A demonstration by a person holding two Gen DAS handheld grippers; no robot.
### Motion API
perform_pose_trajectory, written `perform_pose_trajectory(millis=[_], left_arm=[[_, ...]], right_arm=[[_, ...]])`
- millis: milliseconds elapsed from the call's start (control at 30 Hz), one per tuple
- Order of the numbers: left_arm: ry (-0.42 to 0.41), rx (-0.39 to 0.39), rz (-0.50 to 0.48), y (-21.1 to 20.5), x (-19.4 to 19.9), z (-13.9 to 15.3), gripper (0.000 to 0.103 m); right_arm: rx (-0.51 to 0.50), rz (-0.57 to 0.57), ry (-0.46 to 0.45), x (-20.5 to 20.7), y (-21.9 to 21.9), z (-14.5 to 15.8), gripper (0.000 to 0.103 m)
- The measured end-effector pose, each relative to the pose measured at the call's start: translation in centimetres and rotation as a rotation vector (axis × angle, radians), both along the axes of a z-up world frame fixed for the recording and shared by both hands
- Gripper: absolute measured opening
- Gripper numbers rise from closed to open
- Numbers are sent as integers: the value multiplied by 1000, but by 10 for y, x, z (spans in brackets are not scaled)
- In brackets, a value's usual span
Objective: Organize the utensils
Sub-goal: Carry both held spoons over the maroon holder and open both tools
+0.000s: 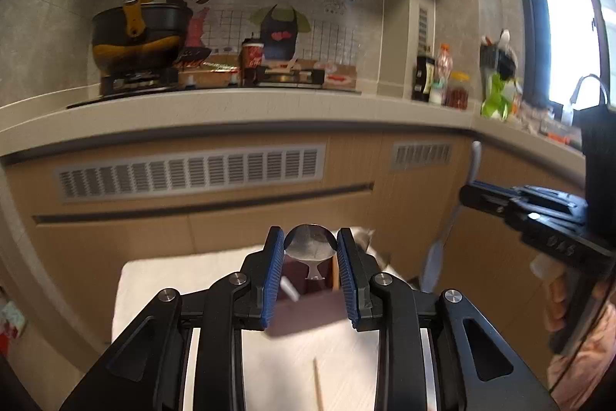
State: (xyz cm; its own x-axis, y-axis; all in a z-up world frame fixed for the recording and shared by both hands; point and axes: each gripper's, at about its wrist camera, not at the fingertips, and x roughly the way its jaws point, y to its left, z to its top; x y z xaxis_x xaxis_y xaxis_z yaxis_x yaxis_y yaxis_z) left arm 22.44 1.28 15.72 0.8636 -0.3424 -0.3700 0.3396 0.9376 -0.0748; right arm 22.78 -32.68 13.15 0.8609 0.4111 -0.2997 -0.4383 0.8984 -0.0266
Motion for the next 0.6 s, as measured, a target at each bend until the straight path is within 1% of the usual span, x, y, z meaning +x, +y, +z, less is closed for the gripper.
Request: perform_pose_trajectory(millis=[67, 133, 233, 367, 433, 467, 500, 533, 567, 600], left_arm=[[-15, 17, 6, -4, 18, 7, 29], [5, 24, -2, -9, 41, 6, 29], [71, 10, -17, -11, 74, -6, 29], [169, -43, -24, -9, 104, -32, 29], [215, -51, -25, -10, 115, -47, 31], [237, -51, -21, -10, 121, -54, 34], [258, -55, -21, -10, 126, -60, 41], [272, -64, -22, -10, 130, -65, 45], [283, -75, -17, -8, 133, -70, 52], [285, -82, -7, -7, 135, -74, 54]], right_arm=[[-1, -8, 3, 22, 7, 8, 10], [-17, -23, 6, 41, 15, 7, 10], [-41, -48, 14, 66, 26, -2, 10], [-48, -49, 98, 100, 31, -27, 10], [-42, -43, 141, 114, 33, -41, 10], [-43, -38, 161, 120, 33, -47, 11], [-45, -34, 188, 126, 34, -54, 14], [-45, -30, 219, 132, 34, -61, 18], [-41, -26, 242, 136, 33, -67, 26], [-34, -28, 253, 138, 31, -71, 32]])
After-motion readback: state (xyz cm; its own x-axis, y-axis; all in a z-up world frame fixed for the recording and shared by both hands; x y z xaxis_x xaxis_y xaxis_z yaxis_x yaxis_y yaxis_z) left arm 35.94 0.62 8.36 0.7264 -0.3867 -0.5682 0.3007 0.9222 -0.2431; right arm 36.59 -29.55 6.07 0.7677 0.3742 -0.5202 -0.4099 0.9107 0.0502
